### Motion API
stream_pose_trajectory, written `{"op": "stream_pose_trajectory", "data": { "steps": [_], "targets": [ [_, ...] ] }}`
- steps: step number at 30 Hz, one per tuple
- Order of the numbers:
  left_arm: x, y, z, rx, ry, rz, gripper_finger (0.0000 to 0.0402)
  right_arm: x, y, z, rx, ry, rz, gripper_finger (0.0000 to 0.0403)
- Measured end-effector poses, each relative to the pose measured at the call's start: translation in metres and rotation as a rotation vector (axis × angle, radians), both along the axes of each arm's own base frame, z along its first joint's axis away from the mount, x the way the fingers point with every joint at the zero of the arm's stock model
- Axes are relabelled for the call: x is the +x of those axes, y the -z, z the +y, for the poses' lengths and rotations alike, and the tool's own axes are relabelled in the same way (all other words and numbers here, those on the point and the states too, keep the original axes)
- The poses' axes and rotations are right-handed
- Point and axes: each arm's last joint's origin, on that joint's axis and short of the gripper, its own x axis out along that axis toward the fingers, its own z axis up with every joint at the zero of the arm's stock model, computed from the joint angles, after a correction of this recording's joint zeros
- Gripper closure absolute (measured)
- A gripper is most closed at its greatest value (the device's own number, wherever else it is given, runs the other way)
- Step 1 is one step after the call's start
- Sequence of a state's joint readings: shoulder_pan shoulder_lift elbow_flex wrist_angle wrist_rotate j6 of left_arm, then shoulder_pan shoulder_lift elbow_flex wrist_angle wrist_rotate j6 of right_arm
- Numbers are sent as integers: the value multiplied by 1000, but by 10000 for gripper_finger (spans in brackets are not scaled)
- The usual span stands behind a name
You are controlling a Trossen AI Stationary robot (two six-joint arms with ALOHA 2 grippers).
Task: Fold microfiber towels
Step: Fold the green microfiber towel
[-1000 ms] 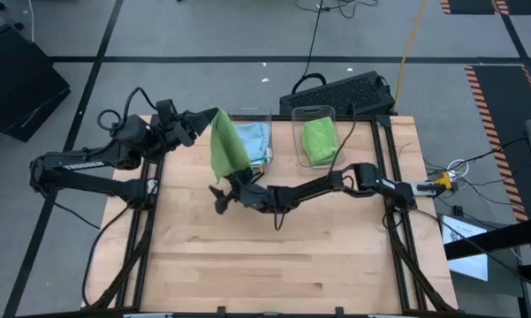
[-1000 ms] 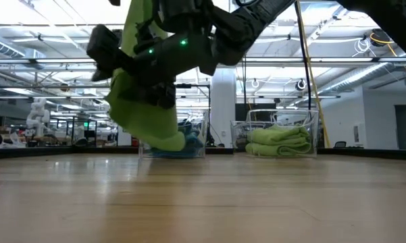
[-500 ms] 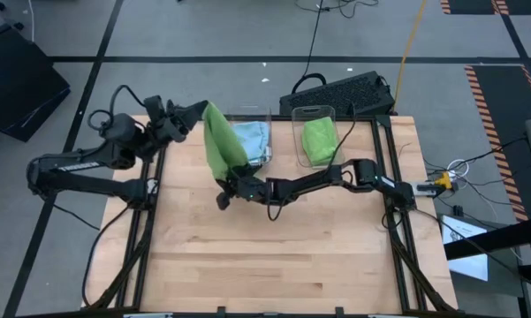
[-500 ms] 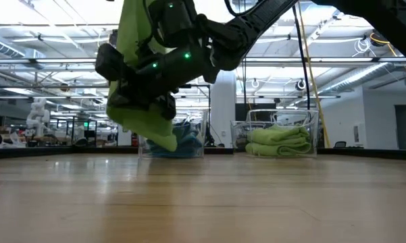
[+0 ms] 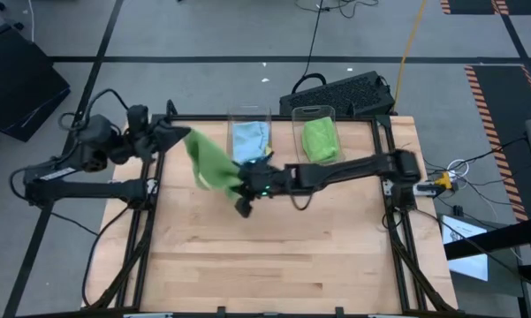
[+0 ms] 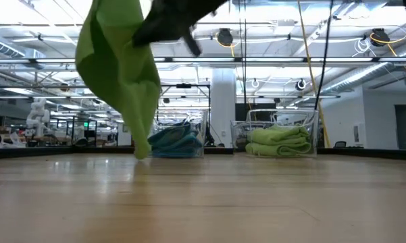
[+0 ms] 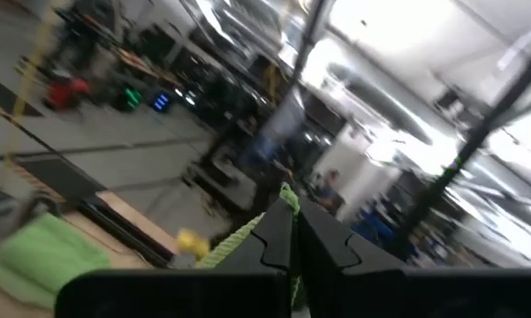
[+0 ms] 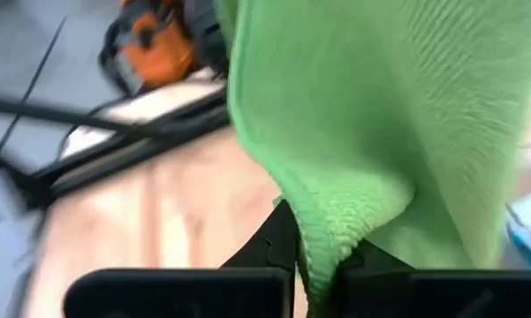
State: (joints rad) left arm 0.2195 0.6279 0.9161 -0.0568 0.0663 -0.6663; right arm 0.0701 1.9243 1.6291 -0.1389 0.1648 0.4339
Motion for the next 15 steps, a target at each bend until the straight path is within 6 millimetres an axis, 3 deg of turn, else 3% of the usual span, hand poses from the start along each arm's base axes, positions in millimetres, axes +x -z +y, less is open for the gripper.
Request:
{"op": "stream_pose_trajectory", "data": {
  "steps": [9, 15],
  "targets": [
    [-17, 11, -10, 14, 197, 112, 387, -82, -84, -5, 70, -186, 81, 402],
    [-17, 23, -14, 20, 257, 240, 397, -132, -119, -27, 64, -120, 99, 402]
  ]
}}
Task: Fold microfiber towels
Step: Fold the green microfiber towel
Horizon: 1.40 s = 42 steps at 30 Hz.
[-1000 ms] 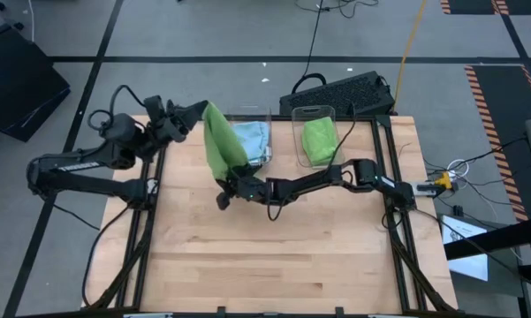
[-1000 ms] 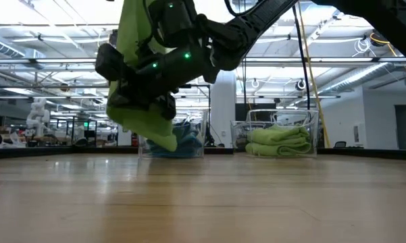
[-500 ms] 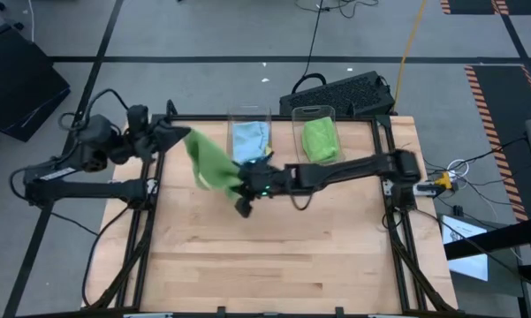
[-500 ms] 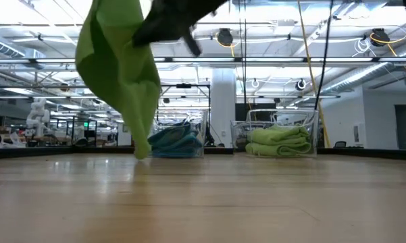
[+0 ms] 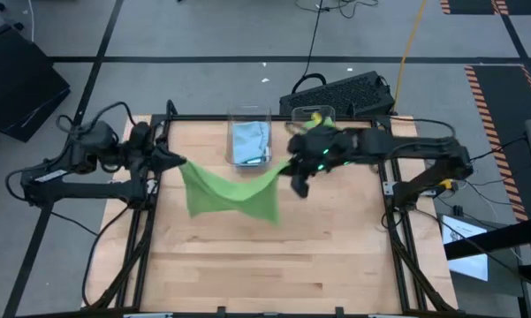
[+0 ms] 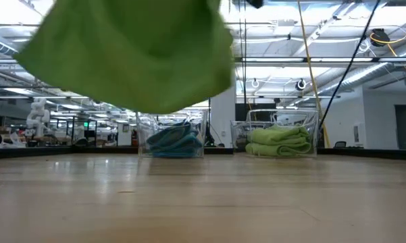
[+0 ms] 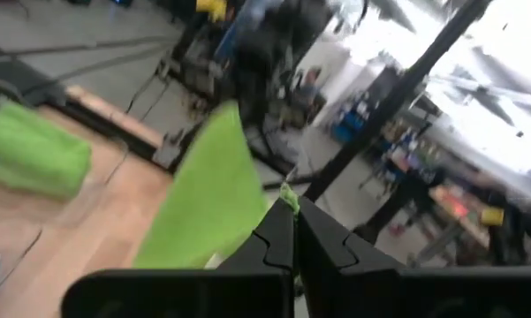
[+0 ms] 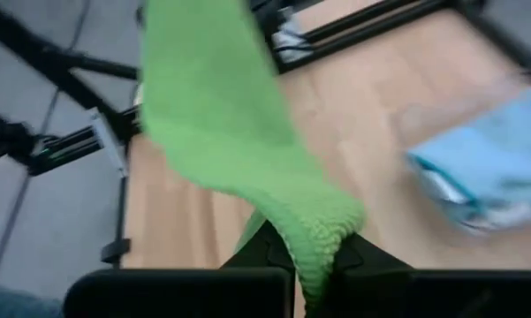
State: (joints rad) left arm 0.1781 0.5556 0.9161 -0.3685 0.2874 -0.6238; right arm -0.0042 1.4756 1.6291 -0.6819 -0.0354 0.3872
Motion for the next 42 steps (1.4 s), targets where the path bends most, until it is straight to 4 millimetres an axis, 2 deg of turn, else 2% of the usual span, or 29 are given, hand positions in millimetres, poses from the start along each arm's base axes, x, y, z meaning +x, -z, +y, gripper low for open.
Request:
{"op": "stream_pose_trajectory", "data": {
  "steps": [4, 9, 12, 16, 21, 27, 29, 32, 34, 37, 42],
  "targets": [
    [3, 7, -1, 34, 17, 69, 389, -25, -13, -19, -33, 91, 6, 402],
    [13, 10, 1, 85, -31, 103, 396, -43, -21, -41, -55, 182, 9, 403],
    [23, 14, 5, 136, -82, 145, 394, -50, -15, -52, -86, 195, 83, 403],
    [41, 27, 9, 174, -118, 267, 392, -52, 4, -63, -66, 195, 168, 403],
    [56, 40, 5, 102, -46, 378, 394, -59, 28, -53, 120, 86, 225, 403],
    [67, 54, -19, 90, 154, 494, 398, -73, 64, -24, 313, -65, 314, 403],
    [71, 66, -28, 90, 203, 543, 395, -76, 81, -15, 380, -93, 330, 403],
    [75, 83, -40, 90, 263, 610, 392, -82, 107, -4, 476, -94, 355, 403],
    [76, 88, -45, 79, 279, 632, 397, -85, 119, 0, 520, -62, 352, 403],
    [77, 88, -47, 96, 243, 617, 395, -87, 124, 1, 537, 0, 283, 403],
    [75, 75, -37, 219, 98, 496, 397, -93, 110, -14, 454, 138, 124, 403]
  ]
}}
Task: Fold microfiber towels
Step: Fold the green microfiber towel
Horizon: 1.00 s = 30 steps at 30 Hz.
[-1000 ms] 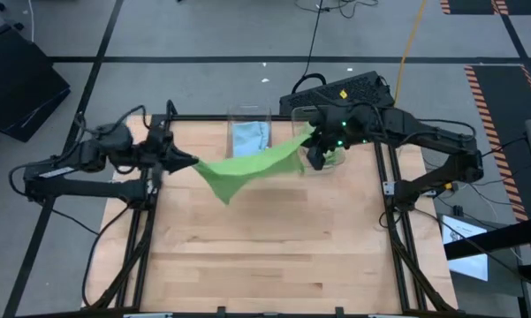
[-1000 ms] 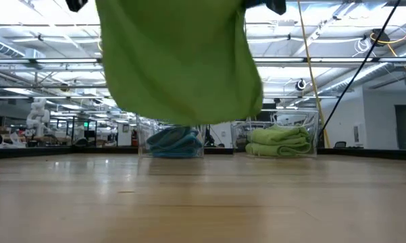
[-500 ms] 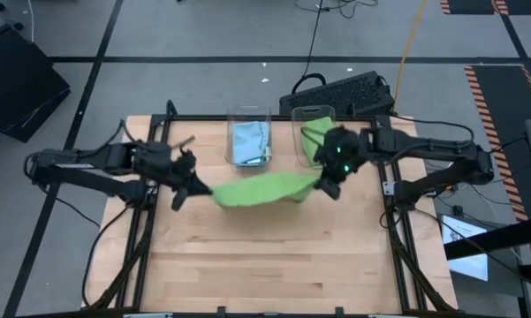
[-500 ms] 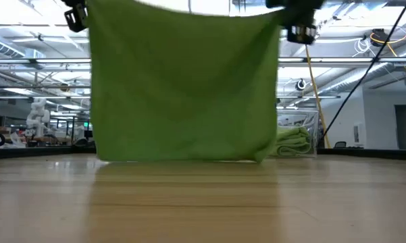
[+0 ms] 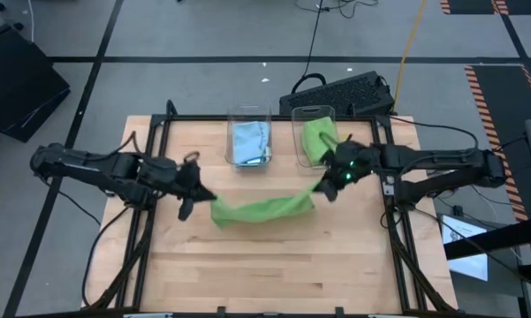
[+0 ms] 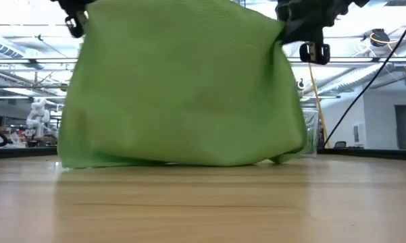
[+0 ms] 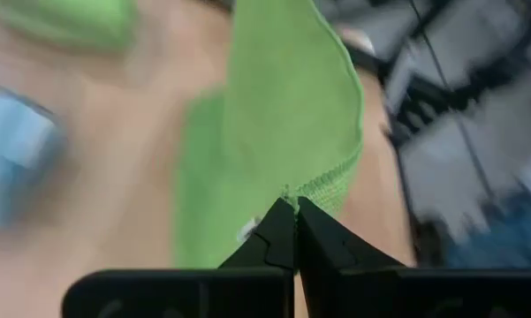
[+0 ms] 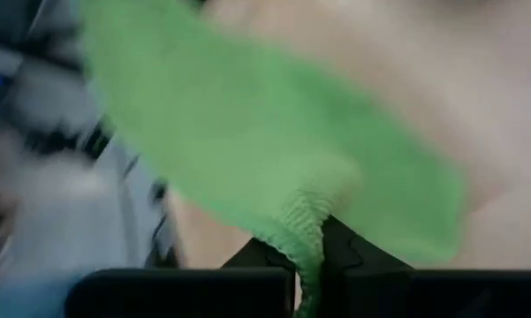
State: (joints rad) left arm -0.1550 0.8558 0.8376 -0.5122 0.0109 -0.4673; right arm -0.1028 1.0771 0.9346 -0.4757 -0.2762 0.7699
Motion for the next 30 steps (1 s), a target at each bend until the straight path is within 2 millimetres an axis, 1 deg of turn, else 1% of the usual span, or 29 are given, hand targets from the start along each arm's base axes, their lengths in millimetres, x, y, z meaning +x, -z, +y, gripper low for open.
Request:
{"op": "stream_pose_trajectory", "data": {
  "steps": [4, 7, 9, 11, 13, 14, 17, 20, 22, 26, 28, 30],
  "targets": [
    [-4, -11, 13, 43, -122, -98, 392, -10, -15, -19, -101, 188, -89, 403],
    [-9, -18, 18, 38, -153, -152, 392, -16, -29, -28, -149, 255, -189, 403],
    [-13, -24, 19, 19, -144, -209, 397, -20, -35, -29, -171, 252, -236, 403],
    [-18, -27, 18, -6, -123, -228, 396, -23, -37, -27, -167, 222, -254, 403],
    [-23, -29, 15, -37, -84, -236, 394, -25, -36, -20, -136, 136, -238, 403],
    [-25, -27, 13, -50, -64, -213, 395, -26, -34, -15, -120, 89, -215, 403],
    [-28, -15, 7, -78, -1, -75, 398, -28, -23, -1, -75, -15, -112, 403],
    [-27, 8, 1, -62, 31, 142, 394, -28, -7, 10, -43, -58, -36, 403],
    [-24, 26, -3, -57, 52, 222, 397, -27, 8, 16, -14, -72, 1, 403],
    [-16, 55, -14, -143, 120, 230, 395, -23, 36, 30, 101, -91, 4, 403],
    [-14, 68, -19, -189, 129, 223, 395, -19, 43, 38, 164, -98, -24, 403],
    [-12, 74, -23, -238, 130, 187, 398, -16, 48, 45, 208, -105, -36, 403]
  ]
}}
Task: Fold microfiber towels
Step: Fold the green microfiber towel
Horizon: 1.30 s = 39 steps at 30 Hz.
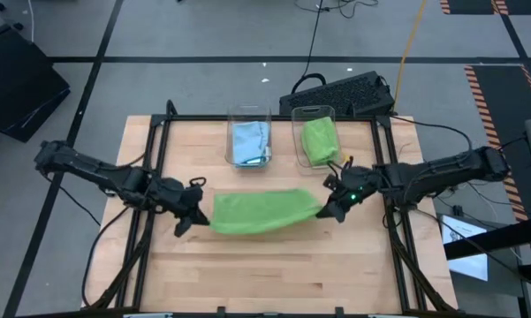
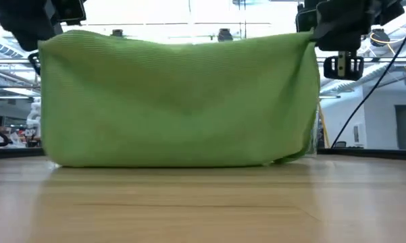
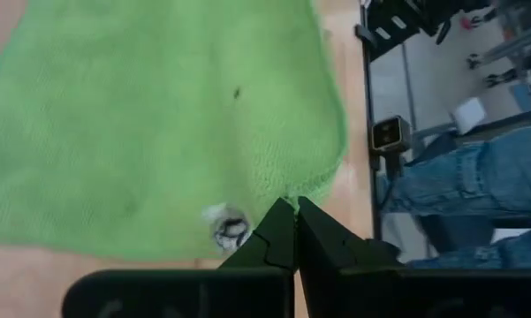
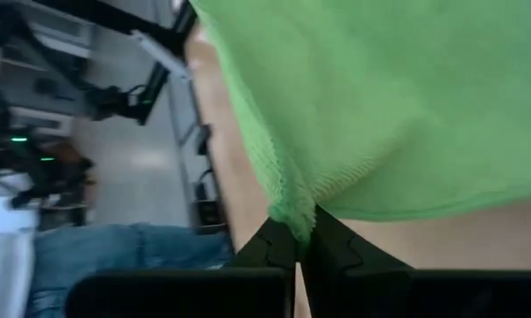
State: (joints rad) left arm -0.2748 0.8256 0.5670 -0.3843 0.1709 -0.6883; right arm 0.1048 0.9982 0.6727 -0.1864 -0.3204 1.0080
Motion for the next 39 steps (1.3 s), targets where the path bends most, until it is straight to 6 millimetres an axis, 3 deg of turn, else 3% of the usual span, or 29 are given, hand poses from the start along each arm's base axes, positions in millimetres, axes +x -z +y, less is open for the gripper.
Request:
{"op": "stream_pose_trajectory", "data": {
  "steps": [3, 8, 14, 22, 28, 33, 39],
  "targets": [
    [-1, 12, -7, -48, 1, 10, 395, 3, 4, 12, 64, -30, 5, 403],
    [-4, 27, -18, -119, 22, 16, 398, 1, 22, 29, 223, -113, 181, 403],
    [-9, 28, -30, -158, 58, -19, 397, 10, 15, 46, 436, -233, 191, 403],
    [-11, 42, -33, -50, 18, 71, 397, 19, 40, 39, 359, -63, 313, 403],
    [-8, 46, -34, -39, 5, 80, 390, 26, 52, 51, 405, -142, 370, 403],
    [-6, 52, -35, 24, 10, 103, 398, 33, 48, 68, 466, -192, 279, 400],
    [-7, 63, -33, 107, 7, 177, 384, 32, 42, 85, 494, -151, 219, 338]
  ]
}}
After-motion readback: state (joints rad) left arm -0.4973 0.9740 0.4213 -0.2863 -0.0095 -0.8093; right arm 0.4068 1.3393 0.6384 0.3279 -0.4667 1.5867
